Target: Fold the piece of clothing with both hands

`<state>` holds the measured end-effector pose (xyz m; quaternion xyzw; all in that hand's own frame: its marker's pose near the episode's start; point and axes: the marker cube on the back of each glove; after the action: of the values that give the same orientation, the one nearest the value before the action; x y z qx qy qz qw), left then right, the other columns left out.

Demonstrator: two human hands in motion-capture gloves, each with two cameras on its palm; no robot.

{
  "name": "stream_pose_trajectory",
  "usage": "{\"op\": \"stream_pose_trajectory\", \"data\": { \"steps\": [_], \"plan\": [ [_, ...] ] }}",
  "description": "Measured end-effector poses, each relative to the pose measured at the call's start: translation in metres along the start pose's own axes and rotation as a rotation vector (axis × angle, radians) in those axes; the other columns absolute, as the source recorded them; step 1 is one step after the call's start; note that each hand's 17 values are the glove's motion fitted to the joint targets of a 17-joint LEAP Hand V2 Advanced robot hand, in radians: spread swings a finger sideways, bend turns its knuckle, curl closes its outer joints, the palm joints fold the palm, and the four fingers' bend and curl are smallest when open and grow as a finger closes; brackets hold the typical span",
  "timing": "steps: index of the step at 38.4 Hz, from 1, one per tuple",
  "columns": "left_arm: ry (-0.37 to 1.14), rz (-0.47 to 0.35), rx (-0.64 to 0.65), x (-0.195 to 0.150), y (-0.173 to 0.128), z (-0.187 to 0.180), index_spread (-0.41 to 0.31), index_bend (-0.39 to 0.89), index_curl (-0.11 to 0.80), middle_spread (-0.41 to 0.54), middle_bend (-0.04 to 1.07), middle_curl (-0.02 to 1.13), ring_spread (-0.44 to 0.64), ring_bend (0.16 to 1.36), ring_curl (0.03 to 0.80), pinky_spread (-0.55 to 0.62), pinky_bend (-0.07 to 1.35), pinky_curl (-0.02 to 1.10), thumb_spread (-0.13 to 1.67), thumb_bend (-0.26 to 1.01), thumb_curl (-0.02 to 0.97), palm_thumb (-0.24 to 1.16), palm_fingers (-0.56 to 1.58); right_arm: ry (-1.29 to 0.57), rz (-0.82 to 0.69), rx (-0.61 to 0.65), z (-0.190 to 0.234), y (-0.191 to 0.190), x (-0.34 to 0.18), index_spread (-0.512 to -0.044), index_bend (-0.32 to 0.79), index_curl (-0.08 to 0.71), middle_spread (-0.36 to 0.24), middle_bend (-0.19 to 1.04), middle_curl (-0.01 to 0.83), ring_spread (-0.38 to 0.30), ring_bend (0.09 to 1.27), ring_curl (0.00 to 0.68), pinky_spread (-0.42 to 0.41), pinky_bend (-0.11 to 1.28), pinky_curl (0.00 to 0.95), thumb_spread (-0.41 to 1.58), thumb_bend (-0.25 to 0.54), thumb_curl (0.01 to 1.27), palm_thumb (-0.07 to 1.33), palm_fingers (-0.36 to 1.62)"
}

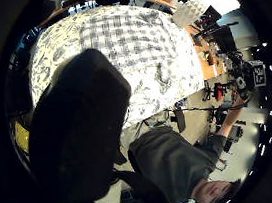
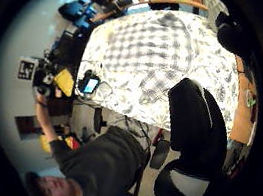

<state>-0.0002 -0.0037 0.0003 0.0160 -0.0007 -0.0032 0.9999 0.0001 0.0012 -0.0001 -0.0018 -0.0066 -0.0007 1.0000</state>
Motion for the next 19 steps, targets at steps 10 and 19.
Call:
{"op": "stream_pose_trajectory", "data": {
  "steps": [10,19],
  "plan": [
    [0.012,-0.011,-0.012,-0.002,0.006,-0.003,-0.048,0.23,0.204,0.078,0.16,0.14,0.12,0.48,0.199,0.2,0.33,0.18,0.96,0.02,0.045,0.08,0.42,-0.001,0.007,0.011,-0.007,0.003,0.002,-0.249,0.17,0.224,-0.039,0.25,0.205,-0.005,0.4,0.226,0.146,0.32,0.206,1.03,0.372,0.12,0.52,0.69],
    [0.012,-0.063,-0.022,-0.014,-0.009,0.006,-0.053,0.21,0.27,0.078,0.15,0.18,0.13,0.49,0.229,0.21,0.32,0.23,1.13,0.0,0.078,0.08,0.4,-0.004,0.003,0.004,-0.004,-0.011,-0.002,-0.27,0.15,0.26,-0.043,0.22,0.259,-0.006,0.38,0.259,0.151,0.31,0.245,1.23,0.363,0.14,0.54,0.69]
  ]
}}
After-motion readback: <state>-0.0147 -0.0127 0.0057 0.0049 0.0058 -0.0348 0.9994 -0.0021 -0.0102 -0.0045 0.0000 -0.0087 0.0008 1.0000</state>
